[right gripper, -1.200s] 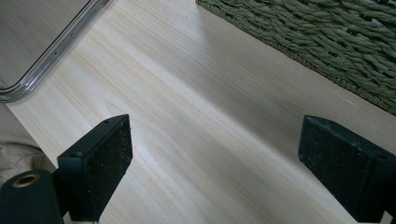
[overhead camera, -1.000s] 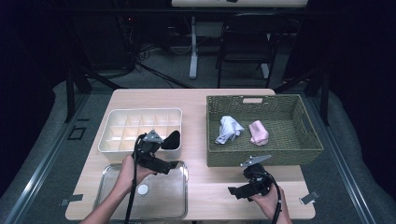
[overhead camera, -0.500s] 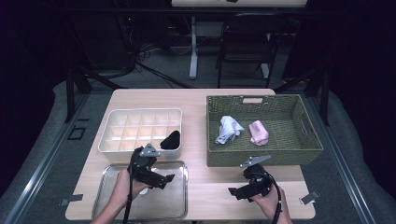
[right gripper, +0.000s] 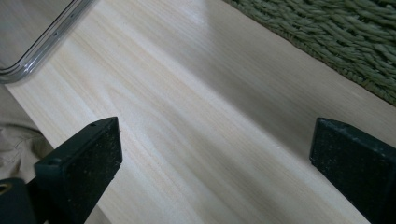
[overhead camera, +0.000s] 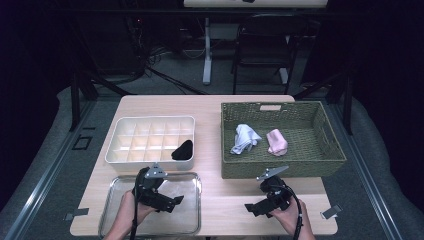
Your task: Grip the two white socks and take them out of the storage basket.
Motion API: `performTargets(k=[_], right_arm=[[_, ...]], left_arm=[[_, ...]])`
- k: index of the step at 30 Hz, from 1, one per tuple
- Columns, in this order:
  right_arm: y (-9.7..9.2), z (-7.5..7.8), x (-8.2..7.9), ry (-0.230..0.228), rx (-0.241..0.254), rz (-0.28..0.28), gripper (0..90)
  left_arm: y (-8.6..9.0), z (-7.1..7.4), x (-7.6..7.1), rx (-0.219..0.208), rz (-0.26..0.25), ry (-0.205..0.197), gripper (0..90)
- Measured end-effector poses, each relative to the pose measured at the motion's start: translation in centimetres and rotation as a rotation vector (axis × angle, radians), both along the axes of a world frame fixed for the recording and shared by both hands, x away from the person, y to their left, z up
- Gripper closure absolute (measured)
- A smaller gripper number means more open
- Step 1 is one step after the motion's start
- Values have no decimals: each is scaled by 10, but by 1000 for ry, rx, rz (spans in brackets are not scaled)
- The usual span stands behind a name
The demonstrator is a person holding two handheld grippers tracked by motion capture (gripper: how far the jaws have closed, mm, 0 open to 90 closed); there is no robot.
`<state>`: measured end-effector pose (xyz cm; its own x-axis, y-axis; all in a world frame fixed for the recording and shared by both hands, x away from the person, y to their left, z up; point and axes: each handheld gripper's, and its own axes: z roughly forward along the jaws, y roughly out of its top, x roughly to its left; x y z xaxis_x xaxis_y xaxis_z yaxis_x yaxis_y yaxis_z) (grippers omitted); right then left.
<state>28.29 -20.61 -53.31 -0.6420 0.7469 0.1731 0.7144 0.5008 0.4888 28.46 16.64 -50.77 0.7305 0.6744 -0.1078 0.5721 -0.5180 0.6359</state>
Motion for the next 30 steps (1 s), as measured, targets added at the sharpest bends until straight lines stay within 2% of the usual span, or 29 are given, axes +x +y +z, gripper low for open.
performTargets(k=[4, 9, 12, 16, 19, 21, 26, 28, 29, 30], right_arm=[[3, 2, 0, 12, -45, 36, 0], [4, 12, 0, -7, -41, 62, 0], [6, 18, 2, 4, -26, 87, 0], [10, 21, 4, 38, -36, 126, 0], [12, 26, 3, 68, -25, 151, 0], [13, 31, 3, 66, -47, 162, 0], [13, 44, 2, 70, -3, 164, 14], [13, 50, 4, 73, -17, 180, 13], [13, 51, 4, 69, -7, 171, 13], [12, 55, 6, 68, -31, 187, 12]], left_arm=[[1, -2, 0, 1, -2, 4, 1], [1, -5, 0, -5, -10, 18, 1], [1, -6, 0, -1, -20, 28, 1], [0, -5, -1, -9, -21, 22, 1], [-1, -6, -1, -10, -20, 25, 1], [-1, -6, 0, -11, -18, 23, 1], [-3, -7, -1, -12, -20, 23, 1], [-5, -7, -2, -11, -23, 18, 1], [-6, -7, -2, -10, -26, 16, 1], [-6, -7, -2, -9, -27, 16, 1]])
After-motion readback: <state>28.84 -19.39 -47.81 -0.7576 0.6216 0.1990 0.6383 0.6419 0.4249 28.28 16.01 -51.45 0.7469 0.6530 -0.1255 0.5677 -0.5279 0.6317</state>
